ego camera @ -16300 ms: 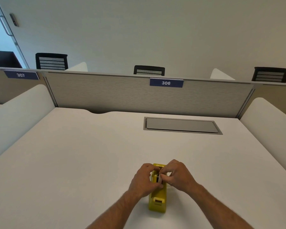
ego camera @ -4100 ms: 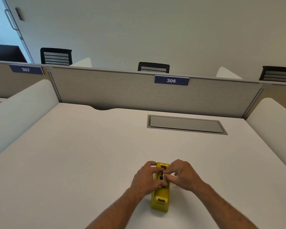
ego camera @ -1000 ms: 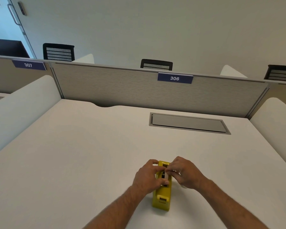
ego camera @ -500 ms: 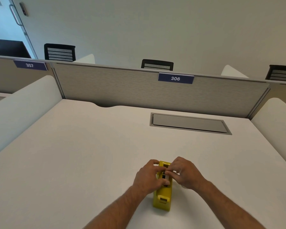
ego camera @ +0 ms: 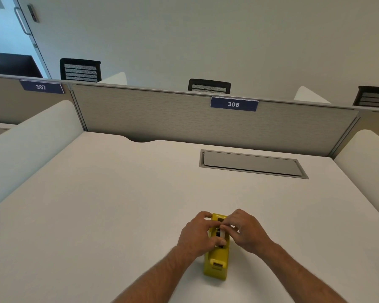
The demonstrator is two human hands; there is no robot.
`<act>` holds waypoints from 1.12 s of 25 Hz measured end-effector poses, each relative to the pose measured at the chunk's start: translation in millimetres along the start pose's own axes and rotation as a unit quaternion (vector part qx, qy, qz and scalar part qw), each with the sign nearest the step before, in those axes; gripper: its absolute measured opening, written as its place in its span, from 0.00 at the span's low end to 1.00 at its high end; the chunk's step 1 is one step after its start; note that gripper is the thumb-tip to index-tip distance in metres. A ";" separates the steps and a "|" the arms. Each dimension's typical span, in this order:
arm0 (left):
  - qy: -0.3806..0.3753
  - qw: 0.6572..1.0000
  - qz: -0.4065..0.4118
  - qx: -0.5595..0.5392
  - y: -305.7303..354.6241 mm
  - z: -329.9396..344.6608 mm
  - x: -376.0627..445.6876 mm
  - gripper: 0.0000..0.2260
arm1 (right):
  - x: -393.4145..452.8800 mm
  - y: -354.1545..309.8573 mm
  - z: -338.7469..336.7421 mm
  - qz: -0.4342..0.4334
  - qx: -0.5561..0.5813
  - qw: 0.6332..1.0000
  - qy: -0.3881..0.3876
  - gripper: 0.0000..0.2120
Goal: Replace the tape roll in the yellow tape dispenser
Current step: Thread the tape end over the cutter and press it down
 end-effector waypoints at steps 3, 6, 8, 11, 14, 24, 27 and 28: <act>0.001 1.000 0.000 -0.002 0.0 -0.8 1.3 0.27 | 1.0 6.6 -2.0 0.040 0.062 0.997 -0.018 0.04; 0.007 1.000 0.006 0.005 -0.2 -1.1 2.4 0.26 | 2.3 9.8 -2.5 0.062 0.086 0.993 -0.044 0.14; 0.004 1.000 0.004 0.004 -0.7 0.7 2.9 0.27 | 4.3 10.2 -1.6 0.065 0.076 0.994 -0.048 0.12; -0.002 1.000 -0.006 -0.006 -1.2 1.6 2.5 0.28 | 7.8 13.8 -1.2 0.081 0.078 0.993 -0.027 0.05; -0.003 1.000 -0.005 -0.008 -1.3 2.5 1.9 0.28 | 8.8 17.1 -1.7 0.104 0.098 0.990 0.000 0.04; 0.004 1.000 -0.003 -0.008 -0.7 0.0 0.5 0.27 | 0.9 12.7 1.0 0.069 0.083 0.993 0.049 0.05; -0.001 1.000 -0.004 -0.010 -0.8 -0.7 1.3 0.27 | 1.4 12.2 1.7 0.066 0.067 0.994 0.052 0.03; -0.001 1.000 -0.004 -0.012 -0.6 -1.7 1.4 0.27 | 1.5 12.1 1.8 0.066 0.063 0.995 0.052 0.03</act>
Point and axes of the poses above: each hand's wrist, its own x-axis towards the middle knuckle, its own z-axis out of the palm, y = z × x, the point moved 8 cm from there along x, towards the middle knuckle, and after that the axes turned 15 degrees about x, right-handed, at the moved point
